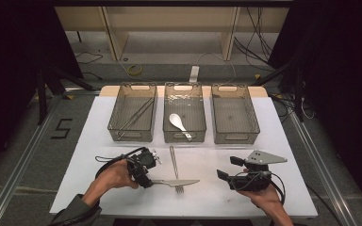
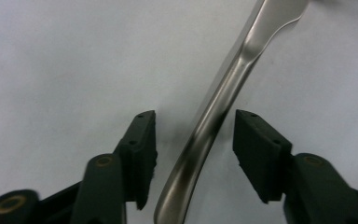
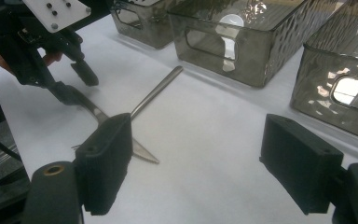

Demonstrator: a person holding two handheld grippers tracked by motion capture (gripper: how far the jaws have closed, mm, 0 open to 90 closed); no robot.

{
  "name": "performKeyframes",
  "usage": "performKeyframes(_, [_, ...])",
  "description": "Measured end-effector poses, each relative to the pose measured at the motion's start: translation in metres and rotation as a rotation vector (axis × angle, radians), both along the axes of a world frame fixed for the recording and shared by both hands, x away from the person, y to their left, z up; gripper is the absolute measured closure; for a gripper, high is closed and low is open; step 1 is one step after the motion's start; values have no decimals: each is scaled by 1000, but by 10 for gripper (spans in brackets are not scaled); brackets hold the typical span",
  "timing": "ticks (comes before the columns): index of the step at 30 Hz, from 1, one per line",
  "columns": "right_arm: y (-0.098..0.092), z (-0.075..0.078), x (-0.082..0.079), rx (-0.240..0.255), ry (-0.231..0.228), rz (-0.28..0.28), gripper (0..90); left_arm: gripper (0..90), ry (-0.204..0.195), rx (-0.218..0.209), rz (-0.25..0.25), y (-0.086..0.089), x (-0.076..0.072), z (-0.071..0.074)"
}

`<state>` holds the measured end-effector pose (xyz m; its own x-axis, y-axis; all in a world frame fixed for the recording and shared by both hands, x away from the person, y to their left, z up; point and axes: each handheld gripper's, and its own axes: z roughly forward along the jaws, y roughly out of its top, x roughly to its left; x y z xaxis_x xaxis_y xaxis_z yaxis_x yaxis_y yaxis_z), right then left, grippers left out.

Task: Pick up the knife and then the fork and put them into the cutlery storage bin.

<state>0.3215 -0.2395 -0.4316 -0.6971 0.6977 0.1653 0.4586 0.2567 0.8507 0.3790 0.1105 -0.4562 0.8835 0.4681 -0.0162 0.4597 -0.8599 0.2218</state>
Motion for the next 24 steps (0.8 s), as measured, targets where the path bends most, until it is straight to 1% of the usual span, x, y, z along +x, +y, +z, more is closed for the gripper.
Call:
performKeyframes(2, [0,0,0,1,0,-1,259,550,6,-5,-6,-1,-1,0])
performKeyframes(4, [0,0,0,2,0,1,258,587,17,8,-24,-1,-1,-1])
performKeyframes(6, [0,0,0,1,1,0,258,622,26,17,-31,-2,-1,-4])
performKeyframes(8, [0,0,0,2,1,0,259,642,17,22,-33,-3,-2,-4])
performKeyframes(16, [1,0,0,-2,3,2,259,702,-4,60,-91,-8,-6,-4])
performKeyframes(20, [1,0,0,-1,3,2,259,750,1,54,-103,-8,-6,-4])
performKeyframes(23, [1,0,0,-1,3,2,259,761,-4,52,-118,-8,-7,-4])
performKeyframes(24, [1,0,0,-1,4,1,260,769,-10,61,-137,-9,-8,-3])
